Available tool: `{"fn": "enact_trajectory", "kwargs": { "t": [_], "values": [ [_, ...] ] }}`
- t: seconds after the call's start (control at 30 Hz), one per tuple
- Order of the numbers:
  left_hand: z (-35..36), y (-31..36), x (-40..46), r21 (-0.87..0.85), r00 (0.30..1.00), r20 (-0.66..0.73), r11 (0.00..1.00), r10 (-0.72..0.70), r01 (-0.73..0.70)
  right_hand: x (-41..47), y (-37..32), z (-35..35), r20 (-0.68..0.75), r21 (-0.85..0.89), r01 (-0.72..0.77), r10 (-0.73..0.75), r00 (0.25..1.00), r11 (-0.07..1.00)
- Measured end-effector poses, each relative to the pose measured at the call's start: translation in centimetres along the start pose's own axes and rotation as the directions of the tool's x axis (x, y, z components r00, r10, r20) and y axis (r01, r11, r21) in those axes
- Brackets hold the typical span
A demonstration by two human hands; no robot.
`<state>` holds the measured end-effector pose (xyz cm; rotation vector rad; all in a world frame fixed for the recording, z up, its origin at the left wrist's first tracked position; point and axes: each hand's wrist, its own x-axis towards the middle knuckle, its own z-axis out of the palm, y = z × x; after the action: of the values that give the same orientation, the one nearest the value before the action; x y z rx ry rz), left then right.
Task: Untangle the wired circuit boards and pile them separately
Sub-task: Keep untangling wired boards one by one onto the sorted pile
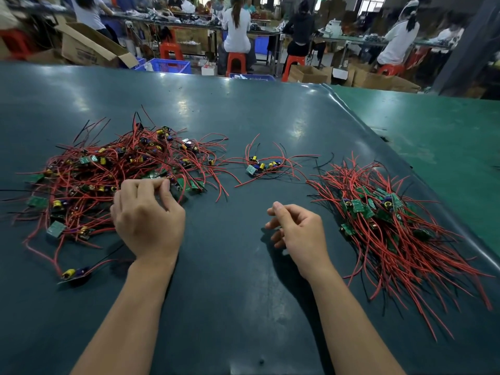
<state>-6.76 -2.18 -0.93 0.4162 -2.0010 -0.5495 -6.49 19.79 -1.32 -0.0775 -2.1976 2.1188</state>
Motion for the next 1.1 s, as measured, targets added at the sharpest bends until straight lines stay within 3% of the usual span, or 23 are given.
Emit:
{"fn": "enact_trajectory", "kwargs": {
  "t": [0.17, 0.27, 0.37, 0.43, 0.5, 0.57, 0.63, 0.7, 0.9, 1.0, 1.1],
  "values": [
    [-0.5, 1.5, -0.8, -0.228, 0.952, -0.145, 0.927, 0.27, -0.297, 0.0, 0.6, 0.3, 0.056, -0.095, 0.045, -0.039, 0.998, 0.994],
    [-0.6, 2.8, -2.1, -0.436, 0.862, -0.09, 0.759, 0.498, -0.484, 0.1, 0.9, 0.5, 0.131, -0.226, 0.159, -0.131, 0.983, 0.961],
    [-0.4, 4.2, -3.6, -0.617, 0.73, 0.011, 0.58, 0.683, -0.533, 0.0, 1.0, 0.3, 0.243, -0.313, 0.341, -0.272, 0.931, 0.886],
    [-0.3, 4.9, -4.4, -0.69, 0.677, 0.057, 0.519, 0.733, -0.504, -0.2, 0.9, 0.4, 0.217, -0.293, 0.388, -0.335, 0.917, 0.874],
    [-0.2, 5.2, -4.6, -0.723, 0.708, 0.105, 0.542, 0.699, -0.428, -0.2, 0.6, 0.5, 0.093, -0.12, 0.277, -0.267, 0.959, 0.953],
    [0.0, 4.9, -4.4, -0.691, 0.755, 0.189, 0.632, 0.628, -0.352, 0.0, 0.0, 0.4, 0.022, 0.105, 0.16, -0.164, 0.986, 0.981],
    [0.3, 4.5, -4.3, -0.652, 0.734, 0.346, 0.712, 0.584, -0.259, 0.1, -0.5, 0.3, 0.043, 0.266, 0.074, -0.089, 0.995, 0.961],
    [0.5, 4.2, -4.4, -0.668, 0.697, 0.452, 0.729, 0.557, -0.149, -0.1, -0.6, 0.4, 0.1, 0.375, -0.01, -0.03, 0.995, 0.927],
    [0.6, 4.0, -4.2, -0.695, 0.821, 0.294, 0.699, 0.49, -0.169, -0.4, -1.0, 0.7, 0.163, 0.454, -0.093, 0.02, 0.986, 0.886],
    [0.5, 4.3, -4.1, -0.669, 0.878, 0.239, 0.725, 0.415, -0.16, -0.3, -1.3, 0.5, 0.092, 0.48, -0.091, 0.053, 0.994, 0.872],
    [0.4, 4.1, -3.3, -0.599, 0.96, 0.14, 0.793, 0.244, -0.114, 0.0, -1.3, 0.4, -0.024, 0.52, -0.082, 0.111, 0.994, 0.85]
  ]
}}
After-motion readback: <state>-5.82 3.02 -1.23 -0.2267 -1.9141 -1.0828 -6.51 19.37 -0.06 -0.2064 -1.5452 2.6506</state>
